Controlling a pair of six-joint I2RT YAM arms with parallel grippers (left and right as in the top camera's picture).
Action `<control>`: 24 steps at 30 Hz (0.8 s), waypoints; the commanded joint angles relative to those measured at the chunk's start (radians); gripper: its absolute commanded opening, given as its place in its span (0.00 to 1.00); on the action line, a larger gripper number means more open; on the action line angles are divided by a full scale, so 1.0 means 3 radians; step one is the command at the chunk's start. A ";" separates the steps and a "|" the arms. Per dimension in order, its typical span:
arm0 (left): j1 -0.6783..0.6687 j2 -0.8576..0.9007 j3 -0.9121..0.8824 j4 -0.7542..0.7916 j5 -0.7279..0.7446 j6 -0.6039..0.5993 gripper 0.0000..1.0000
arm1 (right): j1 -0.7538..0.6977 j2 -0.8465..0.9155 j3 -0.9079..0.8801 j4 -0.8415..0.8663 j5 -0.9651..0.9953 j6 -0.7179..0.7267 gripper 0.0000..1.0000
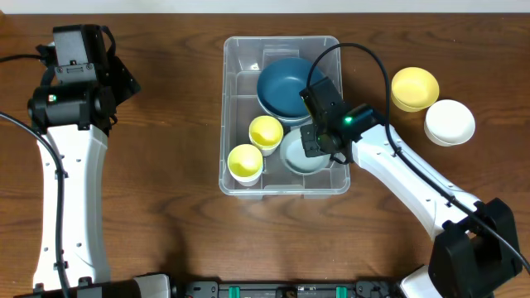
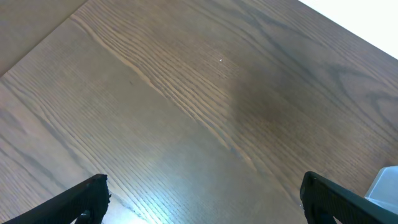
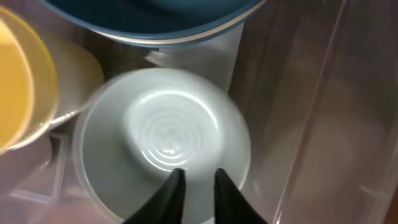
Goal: Pack container
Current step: 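Carry the grey bowl into the bin's front-right and release, then move the right gripper to the white bowl and grasp its rim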
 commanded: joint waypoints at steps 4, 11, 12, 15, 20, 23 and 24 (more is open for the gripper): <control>0.0014 -0.0005 0.0056 -0.0010 -0.0069 -0.0018 0.98 | 0.0032 -0.0006 0.0102 0.0003 0.0039 -0.0032 0.32; 0.0014 -0.0005 0.0056 -0.0009 -0.0069 -0.0018 0.98 | -0.0036 -0.0276 0.0427 -0.0280 0.0056 -0.0056 0.35; 0.0014 -0.0005 0.0056 -0.0009 -0.0069 -0.0018 0.98 | -0.0058 -0.0334 0.0481 -0.0329 0.0065 -0.0055 0.36; 0.0014 -0.0005 0.0056 -0.0010 -0.0069 -0.0018 0.98 | -0.0167 -0.0565 0.0601 -0.0498 0.0179 -0.0039 0.37; 0.0014 -0.0005 0.0056 -0.0010 -0.0069 -0.0018 0.98 | -0.0533 -0.0974 0.0624 -0.0732 0.0582 0.0193 0.45; 0.0014 -0.0005 0.0056 -0.0009 -0.0069 -0.0018 0.98 | -0.0916 -0.1128 0.0624 -0.0824 0.0624 0.0220 0.56; 0.0014 -0.0005 0.0056 -0.0010 -0.0069 -0.0018 0.98 | -0.1074 -0.1155 0.0624 -0.0856 0.0624 0.0256 0.60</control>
